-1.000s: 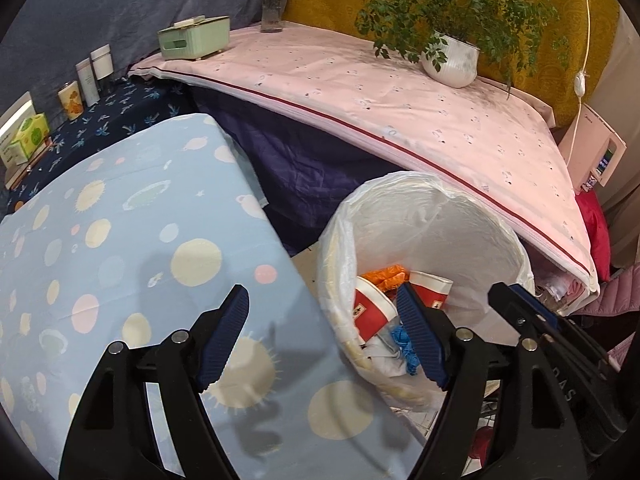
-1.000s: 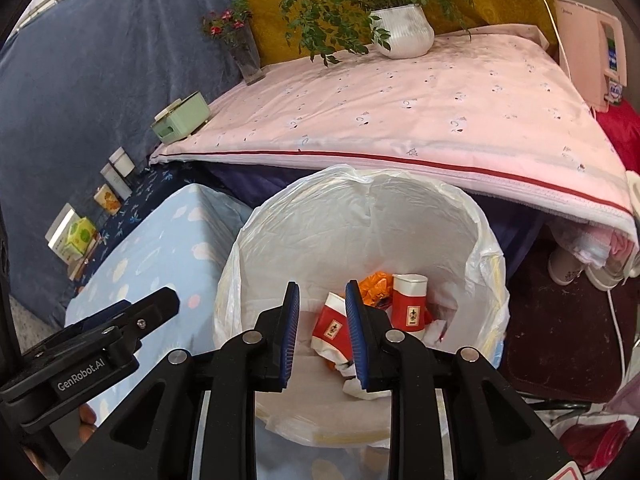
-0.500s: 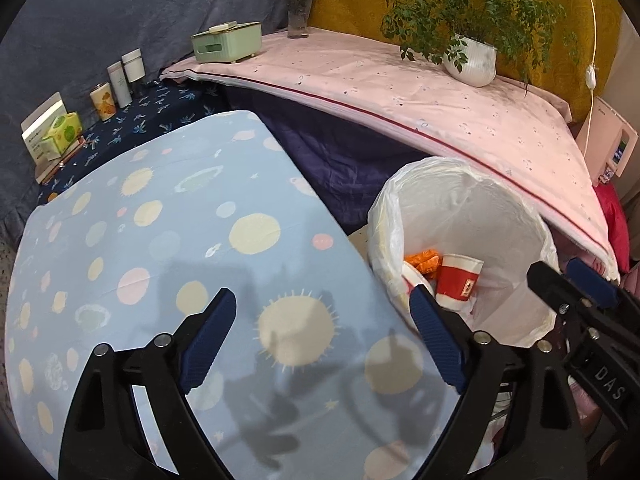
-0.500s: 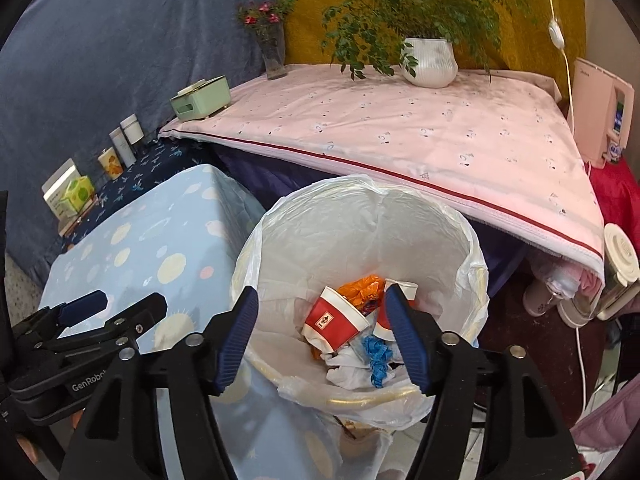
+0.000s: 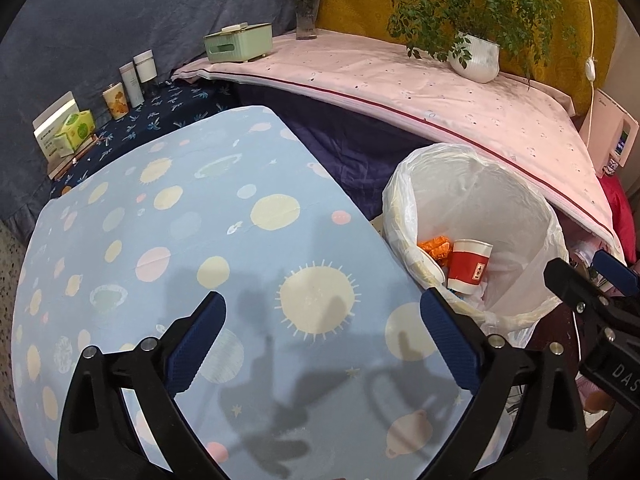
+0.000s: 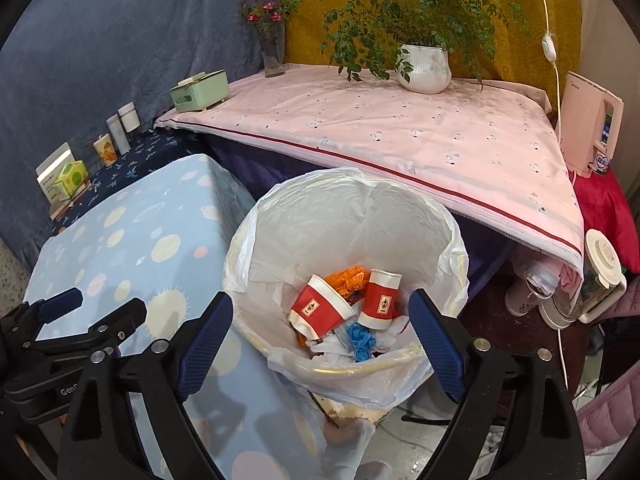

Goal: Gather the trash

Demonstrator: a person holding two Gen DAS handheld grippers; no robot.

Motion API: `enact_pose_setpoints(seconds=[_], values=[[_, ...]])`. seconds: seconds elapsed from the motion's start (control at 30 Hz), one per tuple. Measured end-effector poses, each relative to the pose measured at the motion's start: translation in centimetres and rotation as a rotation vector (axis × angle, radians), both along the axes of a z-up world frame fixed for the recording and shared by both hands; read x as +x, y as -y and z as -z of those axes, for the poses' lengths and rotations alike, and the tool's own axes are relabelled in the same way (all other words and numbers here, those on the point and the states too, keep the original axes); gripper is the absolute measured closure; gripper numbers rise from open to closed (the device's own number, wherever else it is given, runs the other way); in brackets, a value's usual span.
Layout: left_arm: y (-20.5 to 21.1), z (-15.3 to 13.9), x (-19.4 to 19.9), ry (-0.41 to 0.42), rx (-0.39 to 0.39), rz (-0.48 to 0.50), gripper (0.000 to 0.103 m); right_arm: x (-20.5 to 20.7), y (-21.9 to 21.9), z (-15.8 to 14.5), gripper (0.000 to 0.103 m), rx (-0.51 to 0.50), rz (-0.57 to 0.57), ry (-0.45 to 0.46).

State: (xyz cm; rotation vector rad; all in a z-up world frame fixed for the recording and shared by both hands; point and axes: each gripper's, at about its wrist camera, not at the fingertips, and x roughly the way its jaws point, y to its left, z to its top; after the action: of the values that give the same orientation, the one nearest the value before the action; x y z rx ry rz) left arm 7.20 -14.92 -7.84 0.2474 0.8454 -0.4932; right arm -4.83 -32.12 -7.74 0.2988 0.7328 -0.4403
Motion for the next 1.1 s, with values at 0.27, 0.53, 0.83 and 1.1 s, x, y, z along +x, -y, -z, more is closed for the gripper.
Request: enact_pose_setpoints(seconds=[0.27, 0.53, 0.83, 1.1], values=[[-0.8, 0.8, -0.3, -0.005, 0.012, -0.026, 0.009, -0.4, -0.4, 0.7, 0.007, -0.020, 0.005, -0.035], [-1.0, 0.9, -0.6, 0.002, 0.016, -0.039, 0.009, -0.3, -1.1, 0.8, 0.007, -0.040, -0.003, -0.050], [-1.5, 0.9, -0.9, 0.008, 0.014, -0.060, 0.009, -0.6, -1.2, 0.8, 0.007, -0.054, 0.003, -0.061], [-1.7, 0.6, -1.3, 0.016, 0.013, -0.077, 0.009, -0.9, -1.5, 0.6, 0.007, -0.066, 0.002, -0.060]])
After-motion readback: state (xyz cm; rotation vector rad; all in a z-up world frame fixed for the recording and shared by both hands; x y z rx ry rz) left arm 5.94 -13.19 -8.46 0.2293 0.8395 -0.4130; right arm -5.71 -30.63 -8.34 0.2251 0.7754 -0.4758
